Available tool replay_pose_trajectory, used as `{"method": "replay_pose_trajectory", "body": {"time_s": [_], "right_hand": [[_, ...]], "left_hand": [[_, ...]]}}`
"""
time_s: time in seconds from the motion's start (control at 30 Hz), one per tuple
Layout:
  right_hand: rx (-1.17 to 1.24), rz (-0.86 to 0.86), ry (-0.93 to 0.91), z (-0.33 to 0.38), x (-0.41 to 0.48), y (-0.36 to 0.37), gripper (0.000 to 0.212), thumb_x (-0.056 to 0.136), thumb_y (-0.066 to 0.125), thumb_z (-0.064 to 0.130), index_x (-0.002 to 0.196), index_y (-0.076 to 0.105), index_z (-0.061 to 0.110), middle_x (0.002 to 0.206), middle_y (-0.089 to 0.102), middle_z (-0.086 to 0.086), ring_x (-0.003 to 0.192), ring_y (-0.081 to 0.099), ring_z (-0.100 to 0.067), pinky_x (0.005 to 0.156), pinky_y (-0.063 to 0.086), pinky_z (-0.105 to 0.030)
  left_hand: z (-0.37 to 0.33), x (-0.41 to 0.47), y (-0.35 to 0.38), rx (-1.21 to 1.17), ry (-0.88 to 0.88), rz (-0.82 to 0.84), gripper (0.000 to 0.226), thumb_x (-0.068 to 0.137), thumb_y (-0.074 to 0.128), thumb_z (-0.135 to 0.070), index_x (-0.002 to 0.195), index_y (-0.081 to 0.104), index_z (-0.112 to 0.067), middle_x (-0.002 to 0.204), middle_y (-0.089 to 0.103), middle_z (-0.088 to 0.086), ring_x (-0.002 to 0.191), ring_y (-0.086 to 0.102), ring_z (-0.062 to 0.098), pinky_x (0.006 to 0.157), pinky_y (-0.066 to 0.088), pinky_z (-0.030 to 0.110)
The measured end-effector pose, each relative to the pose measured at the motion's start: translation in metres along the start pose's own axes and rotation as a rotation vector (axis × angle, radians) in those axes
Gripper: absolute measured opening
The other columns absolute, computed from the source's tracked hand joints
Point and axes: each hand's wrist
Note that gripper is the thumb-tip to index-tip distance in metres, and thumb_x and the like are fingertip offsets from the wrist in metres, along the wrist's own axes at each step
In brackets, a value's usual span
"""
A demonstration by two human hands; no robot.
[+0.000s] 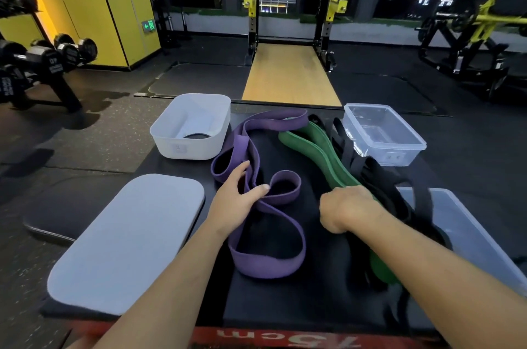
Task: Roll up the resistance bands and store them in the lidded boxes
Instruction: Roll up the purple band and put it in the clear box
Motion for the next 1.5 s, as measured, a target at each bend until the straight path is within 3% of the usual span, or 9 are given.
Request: {"method": "replay_pose_trajectory", "body": {"time_s": [0.17, 0.43, 0.5, 0.6, 0.77, 0.9, 1.1, 1.23, 1.5], "right_hand": [[0.915, -0.402, -0.053, 0.031, 0.008, 0.014, 0.017, 0.099, 0.049, 0.033, 0.098, 0.063, 0.023, 0.103, 0.072, -0.006, 0.103, 0.066, -0.033, 0.081, 0.048, -0.037], [1.545, -0.319, -0.254, 0.064, 0.001, 0.041, 0.053, 0.082, 0.063, 0.07, 0.122, 0.069, 0.036, 0.119, 0.067, 0.017, 0.107, 0.064, 0.0, 0.096, 0.047, -0.026], [1.512, -0.252, -0.324, 0.064, 0.0, 0.05, 0.068, 0.073, 0.076, 0.067, 0.133, 0.064, 0.037, 0.128, 0.059, 0.02, 0.113, 0.061, 0.0, 0.101, 0.046, -0.023], [1.232, -0.465, -0.199, 0.058, 0.01, 0.062, 0.024, 0.094, 0.071, 0.035, 0.113, 0.077, 0.022, 0.12, 0.06, 0.011, 0.113, 0.06, -0.011, 0.097, 0.042, -0.025], [1.148, -0.78, 0.154, 0.022, 0.001, 0.057, 0.027, 0.107, 0.046, 0.025, 0.088, 0.06, 0.013, 0.097, 0.051, -0.006, 0.092, 0.057, -0.033, 0.079, 0.037, -0.037], [0.705, -0.614, 0.173, 0.019, -0.008, 0.049, 0.018, 0.103, 0.042, 0.018, 0.116, 0.054, 0.017, 0.111, 0.051, -0.008, 0.096, 0.061, -0.038, 0.071, 0.039, -0.039], [0.498, -0.496, 0.164, 0.037, -0.014, 0.035, 0.023, 0.098, 0.043, 0.035, 0.106, 0.06, 0.021, 0.111, 0.069, -0.005, 0.105, 0.065, -0.033, 0.074, 0.038, -0.036], [0.375, -0.531, 0.173, 0.044, -0.007, 0.029, 0.057, 0.1, 0.035, 0.065, 0.103, 0.071, 0.02, 0.104, 0.073, -0.003, 0.102, 0.068, -0.03, 0.081, 0.042, -0.038], [0.805, -0.451, 0.344, 0.028, 0.012, 0.023, 0.05, 0.108, 0.032, 0.037, 0.117, 0.068, 0.003, 0.121, 0.069, -0.022, 0.114, 0.063, -0.042, 0.091, 0.049, -0.042]], "left_hand": [[-0.003, -0.005, 0.002, 0.057, -0.008, 0.001, 0.073, 0.095, 0.07, -0.029, 0.159, 0.036, -0.039, 0.158, 0.043, -0.015, 0.144, 0.041, 0.008, 0.113, 0.033, 0.029], [-0.001, -0.014, -0.002, -0.122, -0.07, 0.041, 0.056, 0.109, 0.049, -0.043, 0.161, 0.032, -0.034, 0.162, 0.037, -0.015, 0.142, 0.043, 0.005, 0.122, 0.035, 0.035], [-0.003, -0.016, -0.003, -0.181, -0.062, 0.05, 0.05, 0.112, 0.045, -0.029, 0.16, 0.034, -0.03, 0.158, 0.042, -0.012, 0.137, 0.047, 0.005, 0.116, 0.04, 0.03], [-0.003, -0.018, -0.004, -0.264, -0.064, 0.059, 0.047, 0.11, 0.05, -0.034, 0.156, 0.04, -0.034, 0.151, 0.053, -0.012, 0.135, 0.056, 0.01, 0.117, 0.044, 0.035], [0.003, -0.025, -0.004, 0.143, 0.066, 0.065, 0.061, 0.084, 0.087, -0.019, 0.133, 0.052, -0.032, 0.129, 0.052, -0.02, 0.117, 0.056, -0.001, 0.089, 0.044, 0.009], [-0.009, -0.025, -0.008, 0.462, -0.062, -0.009, 0.013, 0.085, 0.071, -0.012, 0.087, 0.059, -0.017, 0.089, 0.064, -0.003, 0.082, 0.061, 0.021, 0.07, 0.045, 0.031], [-0.039, -0.042, -0.014, 0.412, -0.269, 0.328, 0.029, 0.086, 0.056, -0.013, 0.112, 0.062, -0.023, 0.073, 0.062, -0.002, 0.05, 0.049, 0.014, 0.046, 0.038, 0.022], [-0.043, -0.042, -0.004, 0.563, -0.197, 0.382, 0.017, 0.085, 0.071, -0.037, 0.096, 0.074, -0.024, 0.085, 0.071, -0.005, 0.073, 0.065, 0.014, 0.07, 0.053, 0.03], [-0.035, -0.039, -0.003, 0.626, -0.118, 0.045, 0.016, 0.082, 0.07, -0.026, 0.09, 0.066, -0.013, 0.087, 0.071, 0.002, 0.084, 0.067, 0.026, 0.076, 0.054, 0.037]]}}
Point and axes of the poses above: each hand's wrist, its own x-axis towards the middle knuckle, its own y-axis out of the palm, z = x × y
